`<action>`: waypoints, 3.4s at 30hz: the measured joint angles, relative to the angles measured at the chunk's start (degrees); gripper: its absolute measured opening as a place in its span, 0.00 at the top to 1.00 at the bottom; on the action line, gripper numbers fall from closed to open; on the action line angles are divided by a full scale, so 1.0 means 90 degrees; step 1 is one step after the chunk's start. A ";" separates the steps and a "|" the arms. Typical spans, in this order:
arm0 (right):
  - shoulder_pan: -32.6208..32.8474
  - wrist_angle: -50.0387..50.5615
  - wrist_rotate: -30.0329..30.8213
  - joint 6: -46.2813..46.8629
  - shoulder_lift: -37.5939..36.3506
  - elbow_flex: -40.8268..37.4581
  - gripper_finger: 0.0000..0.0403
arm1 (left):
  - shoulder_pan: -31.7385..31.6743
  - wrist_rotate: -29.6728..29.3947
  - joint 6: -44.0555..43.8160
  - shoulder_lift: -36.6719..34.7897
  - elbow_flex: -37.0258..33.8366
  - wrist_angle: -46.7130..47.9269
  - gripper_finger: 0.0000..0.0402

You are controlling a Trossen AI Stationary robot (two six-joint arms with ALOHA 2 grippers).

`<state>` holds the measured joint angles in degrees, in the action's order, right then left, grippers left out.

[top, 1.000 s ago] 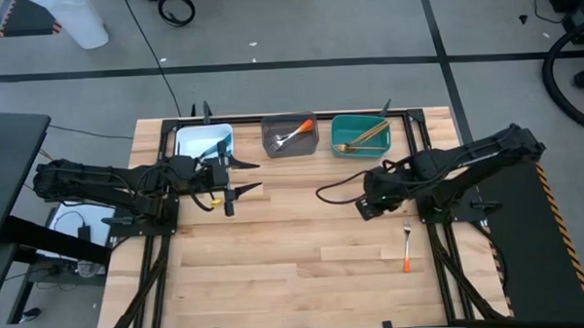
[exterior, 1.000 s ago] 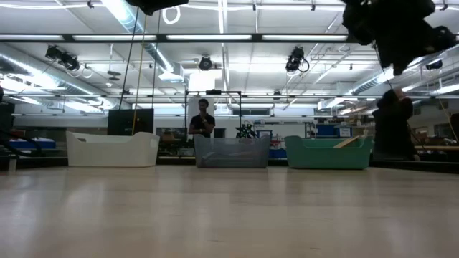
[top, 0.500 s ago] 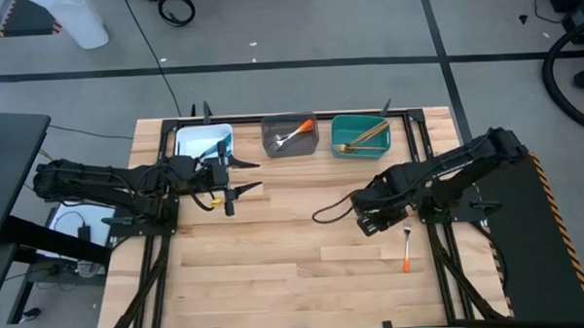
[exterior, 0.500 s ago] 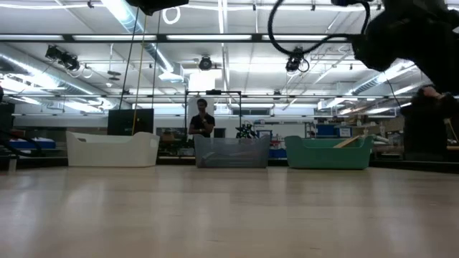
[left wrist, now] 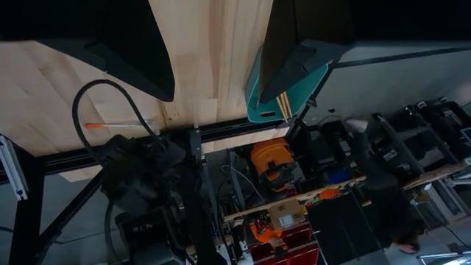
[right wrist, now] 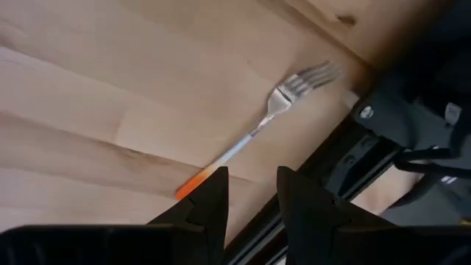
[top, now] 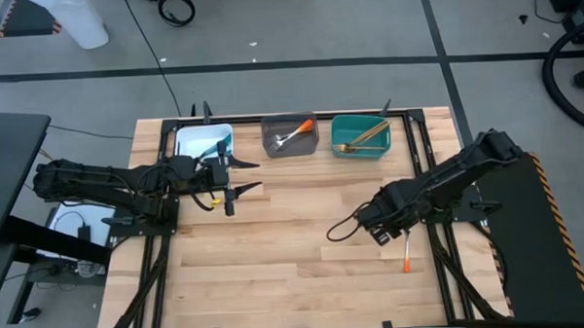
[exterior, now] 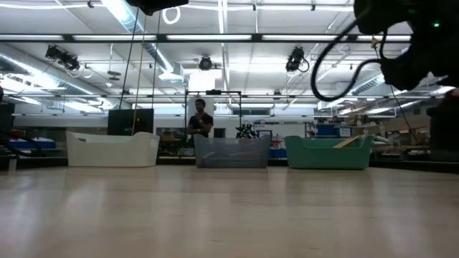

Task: Sort silverware by color (type)
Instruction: Put the orange fork into the black bin

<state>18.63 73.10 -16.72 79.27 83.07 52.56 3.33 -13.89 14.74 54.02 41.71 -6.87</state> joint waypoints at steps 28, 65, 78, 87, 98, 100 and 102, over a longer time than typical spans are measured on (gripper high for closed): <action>0.1117 -0.2559 0.0057 0.2590 -0.1374 -0.2256 0.69 | 0.0000 0.0001 -0.0061 0.0000 0.0000 0.0043 0.48; 0.1720 -0.3556 0.0752 0.3751 -0.1387 -0.2957 0.74 | 0.0002 0.0002 -0.0054 0.0000 0.0002 0.0138 0.48; 0.1723 -0.3648 0.0867 0.3690 -0.1379 -0.2969 0.95 | 0.0002 0.0000 -0.0042 0.0000 0.0005 0.0136 0.48; 0.1579 -0.3458 0.1028 0.3084 -0.1355 -0.2610 0.97 | 0.0002 0.0002 0.0290 0.0002 0.0007 0.0434 0.48; 0.1236 -0.3989 0.0925 0.2536 -0.1357 -0.2522 0.97 | 0.0002 0.0004 0.0278 0.0002 0.0007 0.0487 0.48; 0.1143 -0.4267 0.0930 0.2448 -0.1357 -0.2522 0.97 | 0.0013 0.0005 0.0356 0.0002 0.0007 0.0576 0.48; 0.1047 -0.4570 0.0992 0.2310 -0.1357 -0.2519 0.97 | 0.0042 0.0009 0.0606 0.0002 0.0007 0.0736 0.48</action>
<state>28.05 31.97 -7.80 100.06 70.85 29.89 3.71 -13.81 20.19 54.04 41.78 -0.25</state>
